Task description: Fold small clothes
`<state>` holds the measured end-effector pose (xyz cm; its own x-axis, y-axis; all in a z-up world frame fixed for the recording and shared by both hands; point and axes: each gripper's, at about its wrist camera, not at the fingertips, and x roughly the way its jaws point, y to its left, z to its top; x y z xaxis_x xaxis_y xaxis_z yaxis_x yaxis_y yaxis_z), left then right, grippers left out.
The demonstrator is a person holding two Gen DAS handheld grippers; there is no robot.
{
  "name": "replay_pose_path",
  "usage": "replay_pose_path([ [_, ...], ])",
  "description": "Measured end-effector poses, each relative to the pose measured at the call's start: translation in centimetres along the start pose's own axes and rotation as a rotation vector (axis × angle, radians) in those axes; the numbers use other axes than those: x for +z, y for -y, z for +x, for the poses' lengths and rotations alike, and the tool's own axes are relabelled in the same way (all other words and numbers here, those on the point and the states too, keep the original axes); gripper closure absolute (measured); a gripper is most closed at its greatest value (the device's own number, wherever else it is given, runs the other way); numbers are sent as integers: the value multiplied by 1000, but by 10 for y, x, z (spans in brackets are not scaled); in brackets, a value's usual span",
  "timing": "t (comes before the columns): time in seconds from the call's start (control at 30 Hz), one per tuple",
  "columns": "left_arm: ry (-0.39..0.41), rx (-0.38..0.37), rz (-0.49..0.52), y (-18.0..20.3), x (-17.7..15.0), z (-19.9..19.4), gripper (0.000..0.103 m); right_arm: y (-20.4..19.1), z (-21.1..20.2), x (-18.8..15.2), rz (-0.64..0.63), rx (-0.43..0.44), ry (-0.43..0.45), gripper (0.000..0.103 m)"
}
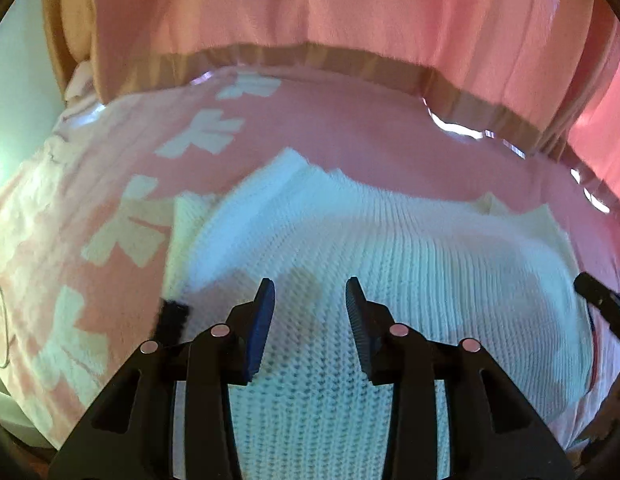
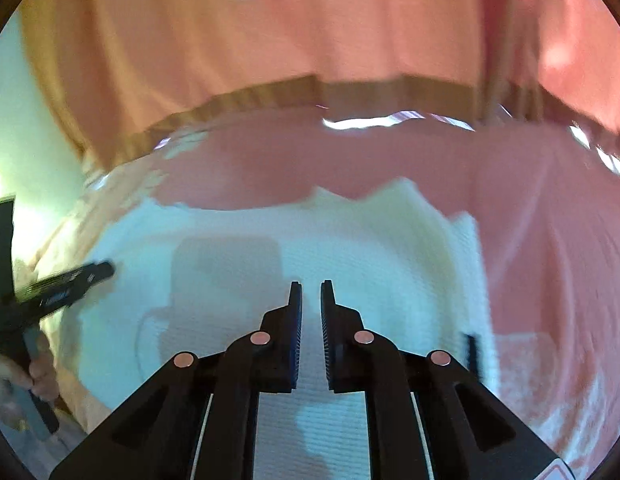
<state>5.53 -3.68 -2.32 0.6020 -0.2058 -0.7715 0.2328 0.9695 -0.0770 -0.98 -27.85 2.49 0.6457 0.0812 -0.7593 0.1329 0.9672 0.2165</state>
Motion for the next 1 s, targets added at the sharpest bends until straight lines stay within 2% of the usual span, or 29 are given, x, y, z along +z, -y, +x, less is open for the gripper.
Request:
replay_pose_path([
  [0.1, 34, 14, -30, -12, 4, -12, 67, -28, 0, 2, -66, 33, 7, 94],
  [0.37, 12, 44, -125, -49, 1, -11, 65, -73, 21, -11, -130, 86, -47, 94],
  [0.43, 5, 49, -167, -62, 0, -11, 54, -80, 27, -13, -144, 86, -57, 94],
  [0.5, -8, 39, -243, -79, -1, -7, 36, -84, 36, -15, -149, 85, -74, 94],
  [0.6, -124, -2, -344, -98, -9, 19, 31, -84, 53, -18, -143, 73, -115, 94],
  [0.67, -167, -19, -410, -106, -16, 34, 29, -83, 64, -20, -132, 74, -142, 94],
  [0.73, -143, -34, -419, -107, -17, 38, 24, -82, 66, -21, -127, 77, -139, 94],
  [0.77, -145, -30, -404, -104, -16, 39, 25, -84, 67, -22, -134, 73, -139, 94],
  [0.8, -145, -31, -391, -101, -15, 39, 35, -84, 67, -22, -141, 70, -137, 94],
  [0.83, -136, -46, -388, -101, -15, 38, 49, -85, 68, -23, -143, 69, -134, 94],
  [0.87, -141, -140, -403, -101, -14, 37, 74, -85, 68, -25, -147, 69, -131, 94],
  [0.9, -156, -181, -440, -102, -14, 35, 79, -85, 68, -25, -148, 69, -128, 94],
  [1.0, -109, -295, -484, -96, -5, 9, 83, -83, 69, -25, -145, 80, -129, 94],
])
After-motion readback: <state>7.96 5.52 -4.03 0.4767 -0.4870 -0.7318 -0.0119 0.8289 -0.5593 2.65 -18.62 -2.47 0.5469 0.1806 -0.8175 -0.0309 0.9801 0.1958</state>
